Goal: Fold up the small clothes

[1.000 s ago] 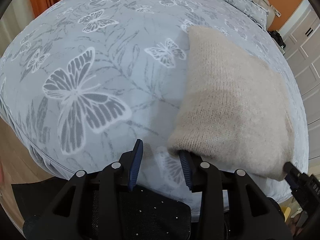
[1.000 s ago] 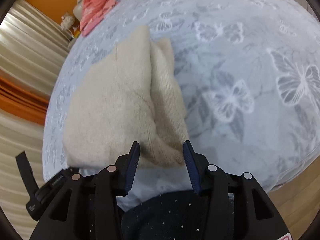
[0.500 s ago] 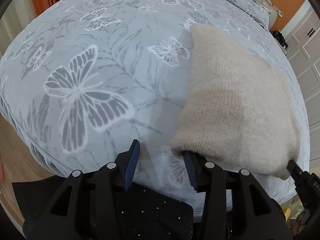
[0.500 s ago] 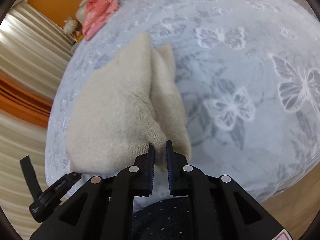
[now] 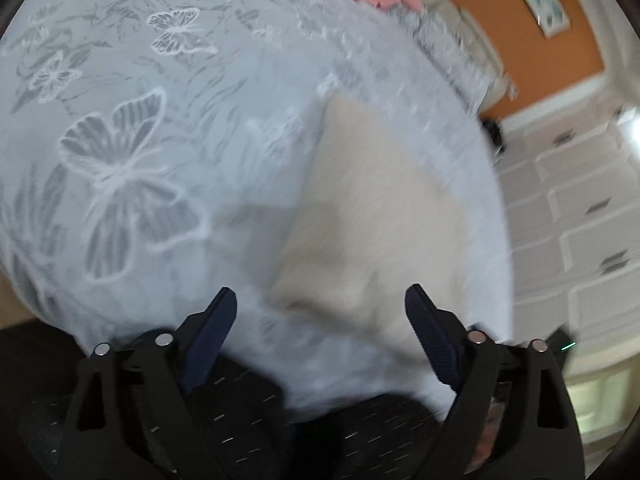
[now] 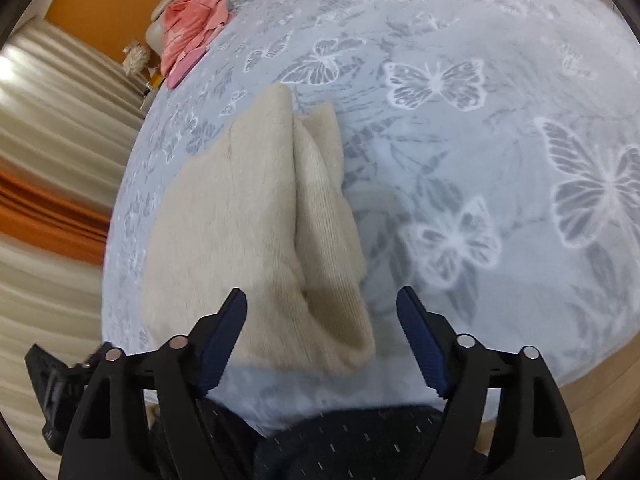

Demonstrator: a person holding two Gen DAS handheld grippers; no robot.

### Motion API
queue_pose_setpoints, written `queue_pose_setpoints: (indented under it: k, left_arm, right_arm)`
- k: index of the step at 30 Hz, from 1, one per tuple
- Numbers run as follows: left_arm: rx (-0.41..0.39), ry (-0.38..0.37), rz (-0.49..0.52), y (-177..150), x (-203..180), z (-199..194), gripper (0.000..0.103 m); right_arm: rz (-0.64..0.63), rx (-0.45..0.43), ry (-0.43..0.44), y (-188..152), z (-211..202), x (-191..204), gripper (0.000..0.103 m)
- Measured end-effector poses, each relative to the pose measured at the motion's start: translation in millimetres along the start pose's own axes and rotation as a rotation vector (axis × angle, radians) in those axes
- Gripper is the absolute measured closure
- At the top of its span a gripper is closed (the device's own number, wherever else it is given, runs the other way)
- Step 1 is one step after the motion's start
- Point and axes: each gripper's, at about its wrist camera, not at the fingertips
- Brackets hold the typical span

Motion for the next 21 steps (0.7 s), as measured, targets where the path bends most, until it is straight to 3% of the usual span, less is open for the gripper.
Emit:
queue_pose_setpoints:
  k: [3, 6, 8, 10, 11, 12, 16, 21]
  left_arm:
    - [0.013, -0.024, -0.029, 23, -7, 16, 0.014]
    - [0.085, 0.034, -0.021, 40, -9, 57, 0.013]
    - [0.131, 0.052, -0.035, 43, -6, 79, 0.013]
    - [0.179, 0.003, -0.082, 42, 2, 97, 0.012]
    - [0.195, -0.027, -0.107, 40, 6, 102, 0.014]
    - [0.213, -0.056, -0.137, 39, 8, 106, 0.019]
    - [0.232, -0.099, -0.113, 43, 0, 96, 0.043]
    - [0.221, -0.175, -0.039, 48, -31, 54, 0.05]
  right_arm:
    - [0.032, 0.053, 0.022, 14, 26, -4, 0.023]
    - [0.063, 0.113, 0.033, 18, 53, -8, 0.021]
    - [0.07, 0.105, 0.059, 16, 60, -9, 0.021]
    - [0.051, 0.102, 0.098, 17, 61, -7, 0.037]
    - [0.058, 0.114, 0.124, 17, 63, -8, 0.051]
    - [0.064, 0.116, 0.135, 18, 62, -9, 0.058]
    - [0.049, 0.068, 0.168, 18, 40, -1, 0.068]
    - [0.057, -0.037, 0.235, 9, -18, 14, 0.07]
Point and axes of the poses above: each gripper's, at about its wrist camera, not at the fingertips, and z roughly the way its jaws point, x to its left, y to its top, and after that the axes turned 4 degrees about x, right-handed
